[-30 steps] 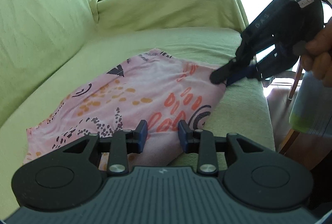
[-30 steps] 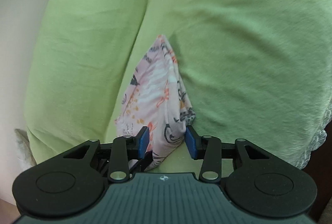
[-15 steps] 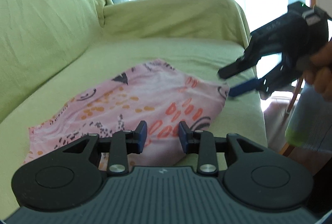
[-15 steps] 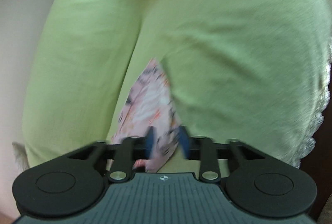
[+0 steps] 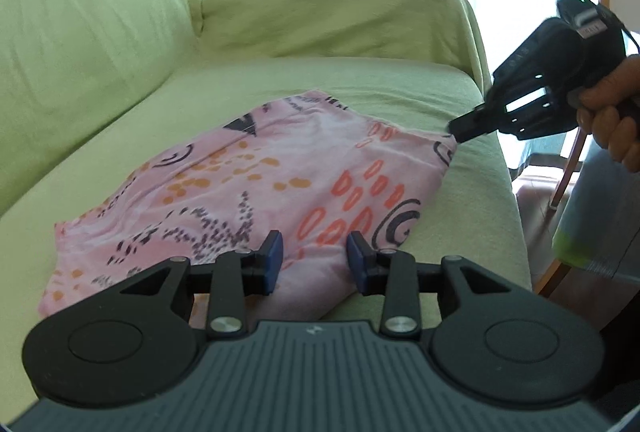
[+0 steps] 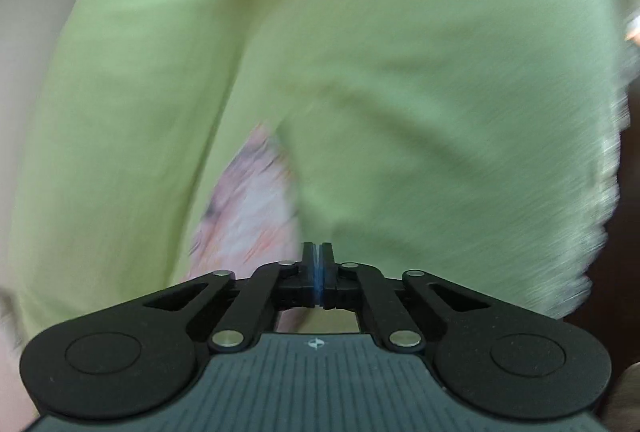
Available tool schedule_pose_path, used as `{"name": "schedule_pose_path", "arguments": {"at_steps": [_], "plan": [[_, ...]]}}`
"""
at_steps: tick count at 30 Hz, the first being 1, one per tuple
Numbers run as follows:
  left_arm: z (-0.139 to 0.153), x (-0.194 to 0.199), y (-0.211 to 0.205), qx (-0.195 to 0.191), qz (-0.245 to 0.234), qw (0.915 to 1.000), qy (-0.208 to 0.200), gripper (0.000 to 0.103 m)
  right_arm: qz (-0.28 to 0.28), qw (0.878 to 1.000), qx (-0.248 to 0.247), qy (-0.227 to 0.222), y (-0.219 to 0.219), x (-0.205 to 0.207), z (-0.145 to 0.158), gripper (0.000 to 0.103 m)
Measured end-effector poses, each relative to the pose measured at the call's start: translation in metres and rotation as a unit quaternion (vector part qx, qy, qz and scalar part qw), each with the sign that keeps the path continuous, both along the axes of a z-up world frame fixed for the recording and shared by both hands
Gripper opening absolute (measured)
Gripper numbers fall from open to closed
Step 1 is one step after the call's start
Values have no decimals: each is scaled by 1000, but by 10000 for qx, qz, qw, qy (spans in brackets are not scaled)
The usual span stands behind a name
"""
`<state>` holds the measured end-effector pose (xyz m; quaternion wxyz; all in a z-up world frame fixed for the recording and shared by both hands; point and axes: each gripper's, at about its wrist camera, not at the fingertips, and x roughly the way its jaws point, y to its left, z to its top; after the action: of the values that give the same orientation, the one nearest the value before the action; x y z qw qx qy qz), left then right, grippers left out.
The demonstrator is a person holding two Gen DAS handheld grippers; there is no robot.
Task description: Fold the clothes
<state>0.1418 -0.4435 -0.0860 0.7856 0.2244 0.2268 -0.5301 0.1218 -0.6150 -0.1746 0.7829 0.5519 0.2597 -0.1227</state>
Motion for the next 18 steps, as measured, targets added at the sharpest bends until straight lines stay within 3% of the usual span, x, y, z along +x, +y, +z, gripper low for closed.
{"name": "schedule_pose_path", "arguments": {"at_steps": [4,5,7,11,13,15,16,18], "plan": [[14,-2,19,-181,257,9993,-216,32,13,9976,-671,-160,-3,-15,18,8],[15,1,24,-181,363,9989,-222,32,259,9957,-840,-282,6,-10,24,9],[13,12,35,-123,621,9980,-90,32,757,9889,-1165,-523,23,-1,35,23],[1,29,58,-24,883,9960,157,32,1894,9654,-1637,-728,73,35,41,28],[1,33,71,-34,926,9955,183,33,2433,9481,-1915,-725,98,55,43,28],[2,39,82,45,985,9951,115,34,2711,9331,-2338,-343,111,70,40,25],[3,42,87,90,1017,9947,72,38,2764,9269,-2536,-140,116,73,38,12],[3,51,98,56,1057,9941,226,44,2593,9324,-2518,-18,104,74,34,0]]}}
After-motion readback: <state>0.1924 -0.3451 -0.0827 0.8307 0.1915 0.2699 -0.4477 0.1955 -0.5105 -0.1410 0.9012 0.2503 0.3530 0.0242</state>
